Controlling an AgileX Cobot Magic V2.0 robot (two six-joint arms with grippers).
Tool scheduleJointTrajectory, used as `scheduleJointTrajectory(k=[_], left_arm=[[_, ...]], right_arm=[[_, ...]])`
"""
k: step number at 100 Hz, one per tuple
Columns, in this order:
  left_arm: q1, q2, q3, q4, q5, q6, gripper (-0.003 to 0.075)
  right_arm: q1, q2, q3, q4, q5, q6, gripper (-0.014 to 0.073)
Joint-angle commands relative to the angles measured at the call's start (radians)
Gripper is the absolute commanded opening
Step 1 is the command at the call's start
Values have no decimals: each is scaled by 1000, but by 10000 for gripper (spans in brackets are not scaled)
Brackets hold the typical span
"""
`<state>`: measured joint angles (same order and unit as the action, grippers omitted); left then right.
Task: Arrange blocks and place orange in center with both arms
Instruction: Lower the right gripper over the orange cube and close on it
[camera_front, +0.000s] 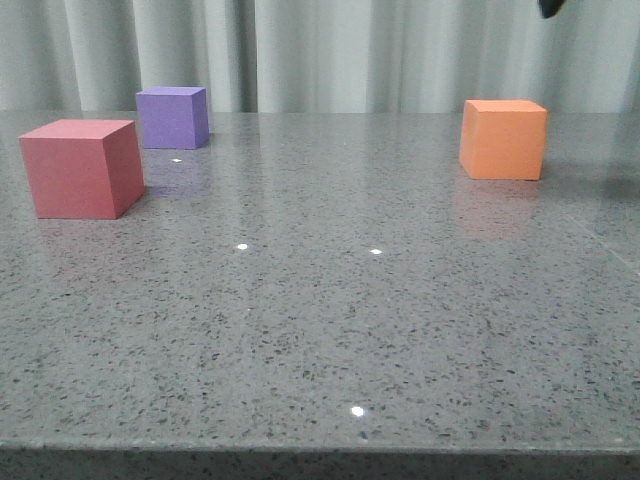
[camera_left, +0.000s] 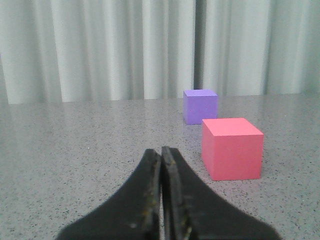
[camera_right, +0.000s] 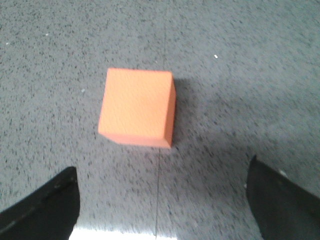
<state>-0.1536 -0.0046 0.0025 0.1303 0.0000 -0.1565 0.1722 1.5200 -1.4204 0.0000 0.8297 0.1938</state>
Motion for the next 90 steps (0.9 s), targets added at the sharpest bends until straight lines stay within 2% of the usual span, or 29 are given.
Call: scheduleJointTrajectory(k=[1,26,52,64,76,81,90], left_arm=[[3,-33,42,0,-82,3,-20],[3,-33,42,0,-82,3,-20],[3,-33,42,0,-82,3,-20],[3,-33,42,0,-82,3,-20],[3,-33,42,0,-82,3,-20],[3,-33,42,0,-82,3,-20],[3,-33,42,0,-82,3,-20]], right_arm=[[13,26,-91,0,-54,-4,661],[30,186,-212,0,-58,-4,661],[30,292,-238,0,-80,-4,650],[31,320,-238,0,-81,-4,554],[31,322,-238,0,-70,-4,376],[31,320,-243,5,-57,-4,344],[33,316,-270,19,-16,-4,343]])
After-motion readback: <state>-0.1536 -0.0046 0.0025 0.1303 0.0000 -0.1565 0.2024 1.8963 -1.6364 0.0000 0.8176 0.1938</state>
